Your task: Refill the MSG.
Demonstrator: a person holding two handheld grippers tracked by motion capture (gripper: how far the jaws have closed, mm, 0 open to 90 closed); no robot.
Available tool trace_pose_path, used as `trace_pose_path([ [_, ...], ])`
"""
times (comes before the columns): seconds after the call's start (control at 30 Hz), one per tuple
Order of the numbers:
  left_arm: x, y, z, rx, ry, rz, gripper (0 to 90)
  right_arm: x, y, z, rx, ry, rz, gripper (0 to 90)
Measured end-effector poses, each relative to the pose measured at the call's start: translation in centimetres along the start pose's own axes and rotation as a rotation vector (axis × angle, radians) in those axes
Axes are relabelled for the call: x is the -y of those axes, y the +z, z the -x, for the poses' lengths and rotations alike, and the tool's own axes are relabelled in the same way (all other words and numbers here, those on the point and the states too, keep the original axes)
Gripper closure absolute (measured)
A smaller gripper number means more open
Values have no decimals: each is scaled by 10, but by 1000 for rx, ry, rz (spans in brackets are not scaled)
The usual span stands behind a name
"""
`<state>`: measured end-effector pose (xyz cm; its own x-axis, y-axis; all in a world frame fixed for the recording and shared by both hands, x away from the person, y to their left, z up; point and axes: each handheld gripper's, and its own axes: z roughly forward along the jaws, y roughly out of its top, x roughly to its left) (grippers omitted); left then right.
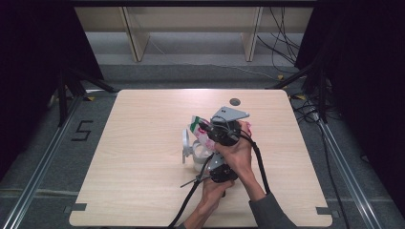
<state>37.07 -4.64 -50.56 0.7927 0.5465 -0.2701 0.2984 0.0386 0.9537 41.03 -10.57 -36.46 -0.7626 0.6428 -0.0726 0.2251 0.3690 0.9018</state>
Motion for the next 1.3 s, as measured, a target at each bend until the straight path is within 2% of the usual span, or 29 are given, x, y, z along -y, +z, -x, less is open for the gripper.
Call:
trace_pose_path([
  [0.07,0,-1,0,-18,4,-21,779,0,0,1,0,-3,-3,899],
  [0.17,0,-1,0,-14,4,-15,778,1,1,0,6,6,3,899],
  [0.27,0,-1,0,-15,-1,-15,778,0,1,3,0,-43,13,899],
  [0.3,0,0,0,-20,1,-14,778,0,0,0,-4,5,-1,899],
  [0.43,0,-1,0,-12,-3,-12,778,0,0,-2,-10,16,-13,899],
  [0.47,0,0,0,-19,-1,-15,778,0,0,0,-10,-1,-4,899],
  [0.53,0,2,4,-15,-57,27,778,1,2,-1,8,-11,3,899],
  [0.6,1,3,3,-5,-65,44,778,1,3,-1,1,-13,-1,899],
  [0.63,1,2,4,-12,-62,32,778,1,3,0,6,-21,6,899],
  [0.67,1,3,4,-5,-68,47,778,1,3,-1,4,-7,4,899],
  [0.77,0,1,4,-15,-53,22,778,1,3,0,4,-13,6,899],
  [0.83,1,4,4,-6,-74,50,778,1,3,0,8,-20,2,899],
  [0.87,1,2,4,-23,-50,24,778,1,3,0,-6,-13,-10,899],
  [0.9,0,1,3,-20,-32,13,778,1,2,-1,-4,-11,-12,899],
  [0.93,0,1,2,-16,-29,18,777,1,2,-2,-5,9,-12,899],
  [0.97,0,2,3,-12,-41,34,778,1,2,-1,-5,-4,-5,899],
  [1.0,0,0,0,-14,-3,0,778,1,2,0,-9,-12,11,899],
  [1.07,1,3,2,-11,-46,40,778,0,1,-1,-3,-18,-1,899],
  [1.1,1,3,3,7,-66,49,777,1,3,-2,3,-20,2,899],
  [1.13,0,2,2,-5,-60,30,778,1,3,-3,-4,-16,-14,899],
  [1.2,1,2,1,0,-49,34,777,2,6,-3,4,-34,5,899],
  [1.27,1,2,1,-2,-45,34,777,1,5,-4,-2,-25,-1,899],
  [1.3,0,1,2,-7,-59,28,777,1,5,-4,-10,-22,-9,899],
])
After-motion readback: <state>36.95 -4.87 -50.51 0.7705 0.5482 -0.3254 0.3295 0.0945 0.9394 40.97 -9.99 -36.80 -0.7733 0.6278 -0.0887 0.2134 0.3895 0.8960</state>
